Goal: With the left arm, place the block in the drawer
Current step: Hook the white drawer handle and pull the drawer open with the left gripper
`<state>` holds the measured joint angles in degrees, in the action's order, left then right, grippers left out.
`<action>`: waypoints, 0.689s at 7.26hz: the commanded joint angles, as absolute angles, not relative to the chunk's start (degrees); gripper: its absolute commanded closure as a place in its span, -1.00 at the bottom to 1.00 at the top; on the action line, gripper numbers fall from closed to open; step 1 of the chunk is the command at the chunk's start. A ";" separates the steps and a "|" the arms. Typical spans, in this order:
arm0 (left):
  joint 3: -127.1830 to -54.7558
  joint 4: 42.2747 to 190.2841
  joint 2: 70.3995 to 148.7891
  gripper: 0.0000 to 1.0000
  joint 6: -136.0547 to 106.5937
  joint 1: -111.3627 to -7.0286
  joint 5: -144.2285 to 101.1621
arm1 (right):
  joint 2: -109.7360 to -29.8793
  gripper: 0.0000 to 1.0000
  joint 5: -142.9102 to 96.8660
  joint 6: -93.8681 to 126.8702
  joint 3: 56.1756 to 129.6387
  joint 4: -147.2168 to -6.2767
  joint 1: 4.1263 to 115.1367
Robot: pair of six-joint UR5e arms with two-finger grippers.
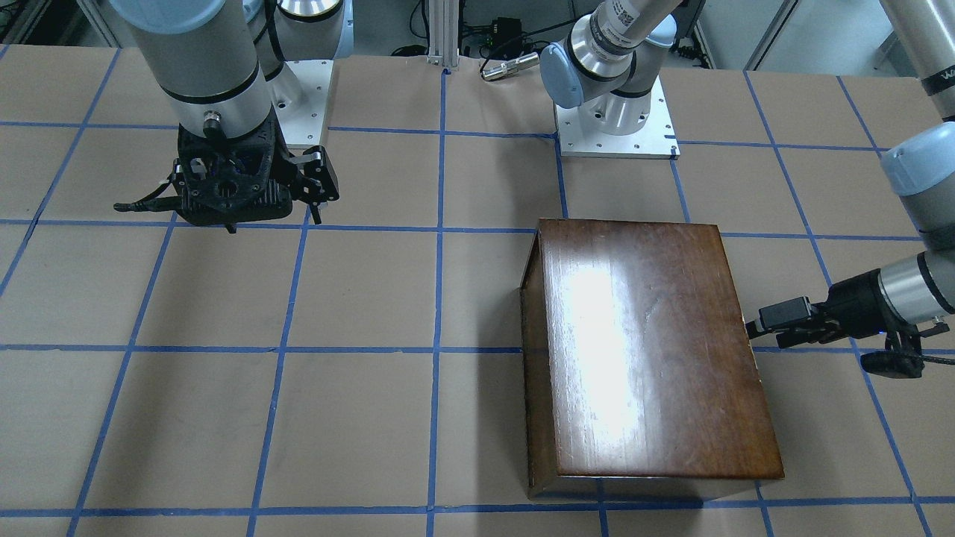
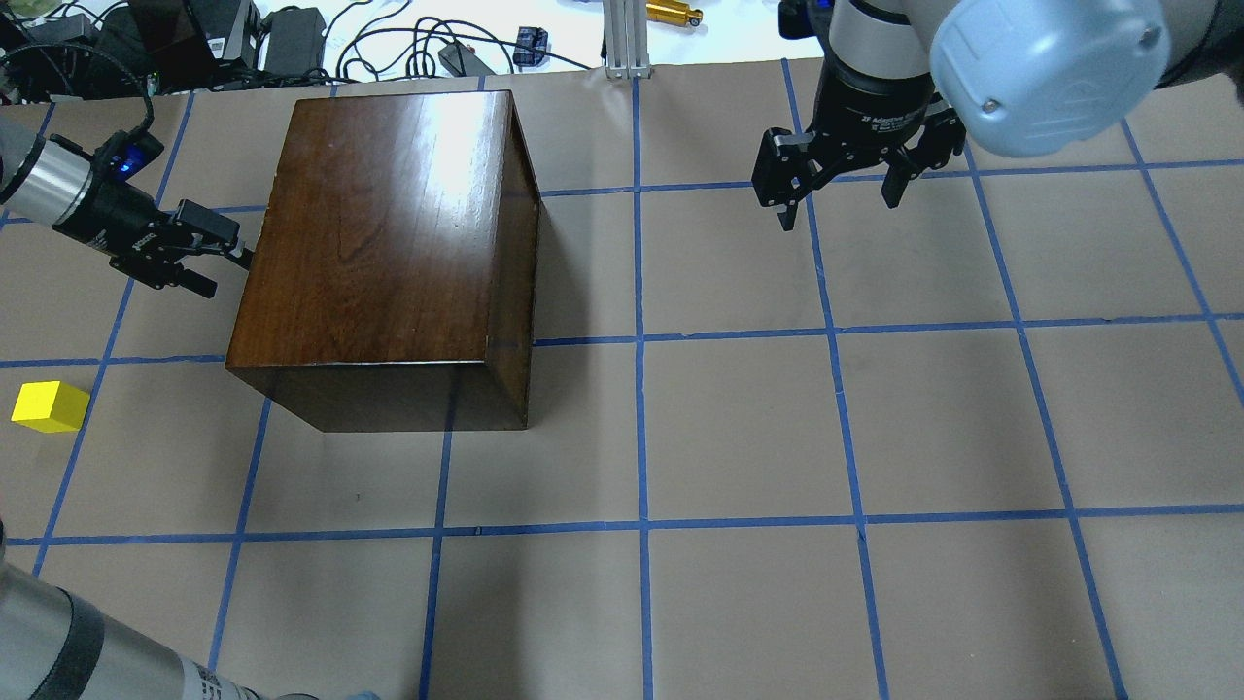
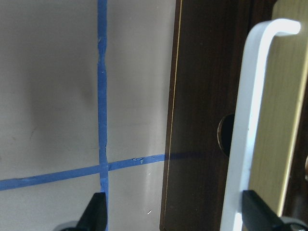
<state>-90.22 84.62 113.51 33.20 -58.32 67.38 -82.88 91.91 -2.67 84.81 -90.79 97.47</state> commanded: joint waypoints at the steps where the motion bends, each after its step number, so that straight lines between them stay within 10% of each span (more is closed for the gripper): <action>1: -90.26 84.64 113.64 -1.00 33.31 -58.36 66.53 | -82.88 -1.00 91.93 -2.64 84.81 -90.79 97.47; 5: -90.26 83.67 115.40 -1.00 33.66 -58.36 66.62 | -82.88 -1.00 91.93 -2.72 84.81 -90.79 97.47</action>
<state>-90.26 84.00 114.75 33.53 -58.37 66.61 -82.88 91.93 -2.69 84.81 -90.79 97.47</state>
